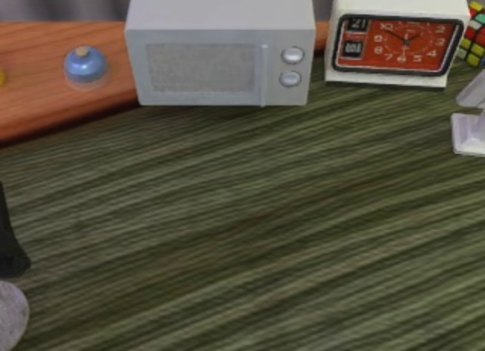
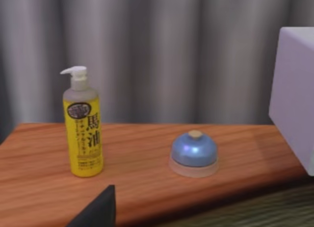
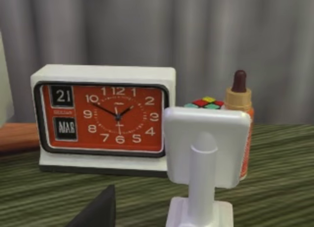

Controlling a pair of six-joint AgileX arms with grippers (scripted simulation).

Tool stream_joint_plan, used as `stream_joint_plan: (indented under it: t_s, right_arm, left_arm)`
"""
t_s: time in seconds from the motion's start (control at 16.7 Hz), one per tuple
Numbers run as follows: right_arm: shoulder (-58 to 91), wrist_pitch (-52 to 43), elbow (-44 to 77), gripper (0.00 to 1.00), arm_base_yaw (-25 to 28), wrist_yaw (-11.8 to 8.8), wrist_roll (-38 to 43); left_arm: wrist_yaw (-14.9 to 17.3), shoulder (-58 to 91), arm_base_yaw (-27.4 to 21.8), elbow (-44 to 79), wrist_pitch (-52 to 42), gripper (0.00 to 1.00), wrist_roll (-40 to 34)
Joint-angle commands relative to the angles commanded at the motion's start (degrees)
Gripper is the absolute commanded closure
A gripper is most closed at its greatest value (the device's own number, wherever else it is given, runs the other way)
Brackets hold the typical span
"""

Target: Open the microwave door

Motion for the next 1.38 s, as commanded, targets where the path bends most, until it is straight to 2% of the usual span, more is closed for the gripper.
stream_joint_plan:
  t_s: [0.3,0.54,0.84,1.38]
  right_arm:
    - [0.00,0.00,0.00,0.00,0.00,0.00,0.00]
    - [0.00,0.00,0.00,0.00,0.00,0.00,0.00]
    - [0.00,0.00,0.00,0.00,0.00,0.00,0.00]
    - [0.00,0.00,0.00,0.00,0.00,0.00,0.00]
  left_arm:
    - [-0.11,2.70,-1.13,3.30,-1.43,0.00,-0.80]
    - [-1.07,13.13,-4.81,15.37,-7.21,0.00,-3.63]
    - [-3.83,34.90,-11.53,39.53,-19.62,0.00,-9.36]
    - [-11.18,85.65,-26.08,93.83,-48.40,0.00,-22.77]
